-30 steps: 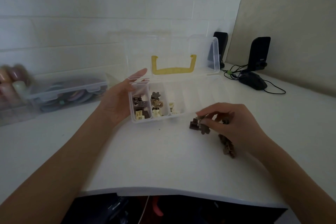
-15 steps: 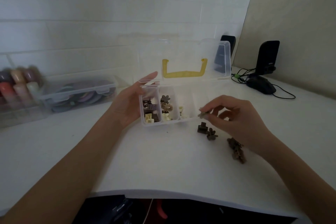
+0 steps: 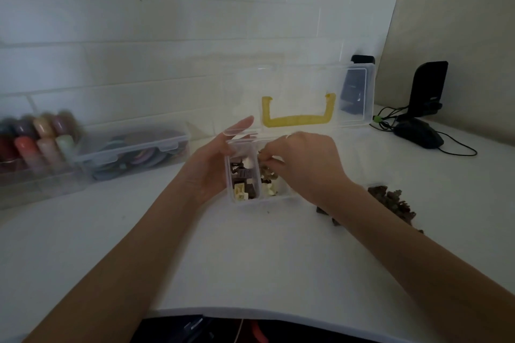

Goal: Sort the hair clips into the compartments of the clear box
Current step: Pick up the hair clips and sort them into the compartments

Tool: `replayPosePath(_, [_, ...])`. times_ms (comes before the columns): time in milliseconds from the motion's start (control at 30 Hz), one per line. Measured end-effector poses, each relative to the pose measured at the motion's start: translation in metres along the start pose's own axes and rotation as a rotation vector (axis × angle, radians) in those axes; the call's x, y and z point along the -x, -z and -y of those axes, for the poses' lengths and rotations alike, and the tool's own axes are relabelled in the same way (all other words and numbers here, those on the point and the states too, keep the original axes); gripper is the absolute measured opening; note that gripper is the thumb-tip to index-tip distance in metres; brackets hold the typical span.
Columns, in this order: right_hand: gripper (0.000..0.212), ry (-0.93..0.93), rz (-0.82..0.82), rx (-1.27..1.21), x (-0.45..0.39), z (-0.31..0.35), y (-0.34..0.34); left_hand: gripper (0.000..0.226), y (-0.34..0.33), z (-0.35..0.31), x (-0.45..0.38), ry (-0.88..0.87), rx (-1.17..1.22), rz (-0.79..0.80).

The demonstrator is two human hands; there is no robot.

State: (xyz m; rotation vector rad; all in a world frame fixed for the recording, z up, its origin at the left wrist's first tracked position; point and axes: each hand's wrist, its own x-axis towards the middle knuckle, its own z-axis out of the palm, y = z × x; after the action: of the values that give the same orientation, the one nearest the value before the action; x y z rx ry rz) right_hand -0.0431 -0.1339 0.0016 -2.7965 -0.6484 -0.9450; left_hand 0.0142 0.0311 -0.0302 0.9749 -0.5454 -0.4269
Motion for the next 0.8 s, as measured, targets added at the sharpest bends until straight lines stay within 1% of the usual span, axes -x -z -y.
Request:
replayPosePath(33, [0.019,-0.039,0.019,-0.005,-0.001,-0.001,0.0,0.086,0.0,0.0,0.0,-0.003,0.005,0.009])
replayPosePath(100, [0.022,-0.068,0.074,-0.016,-0.003,-0.001,0.002,0.08,-0.001,0.001,-0.001,-0.007,0.025,0.035])
replayPosePath(167, [0.024,-0.04,0.128,0.004,-0.003,-0.003,0.004,0.071,-0.003,0.002,0.0,-0.012,0.031,0.047])
replayPosePath(233, [0.025,-0.007,0.145,-0.009,0.0,-0.006,0.003,0.067,-0.002,0.002,0.0,-0.021,0.014,0.04])
replayPosePath(300, [0.023,-0.012,0.12,-0.078,0.005,-0.01,0.006,0.067,-0.001,0.002,0.0,-0.021,0.009,0.016])
replayPosePath(333, [0.021,-0.027,0.094,-0.15,0.008,-0.012,0.01,0.066,0.0,0.002,0.0,-0.019,0.012,0.012])
replayPosePath(433, [0.016,-0.087,-0.045,-0.376,0.019,-0.024,0.023,0.072,0.003,0.003,-0.002,-0.004,-0.008,-0.03])
replayPosePath(500, [0.013,-0.119,-0.114,-0.464,0.033,-0.036,0.034,0.073,0.004,0.003,-0.004,0.002,-0.016,-0.041])
replayPosePath(533, [0.016,-0.133,-0.115,-0.504,0.042,-0.043,0.039,0.075,0.005,0.004,-0.005,0.005,-0.012,-0.044])
replayPosePath(567, [0.026,-0.15,-0.08,-0.535,0.051,-0.049,0.042,0.076,0.005,0.003,-0.004,0.008,-0.009,-0.046])
replayPosePath(600, [0.034,-0.17,-0.012,-0.546,0.06,-0.053,0.044,0.078,0.004,0.003,-0.004,0.009,-0.006,-0.048])
replayPosePath(667, [0.042,-0.195,0.144,-0.466,0.073,-0.059,0.044,0.081,0.004,0.004,-0.003,0.008,0.0,-0.049])
replayPosePath(733, [0.038,-0.21,0.241,-0.361,0.078,-0.061,0.042,0.083,0.004,0.004,-0.004,0.006,-0.004,-0.057])
replayPosePath(800, [0.032,-0.246,0.291,-0.323,0.077,-0.062,0.042,0.085,0.004,0.004,-0.004,0.004,0.001,-0.066])
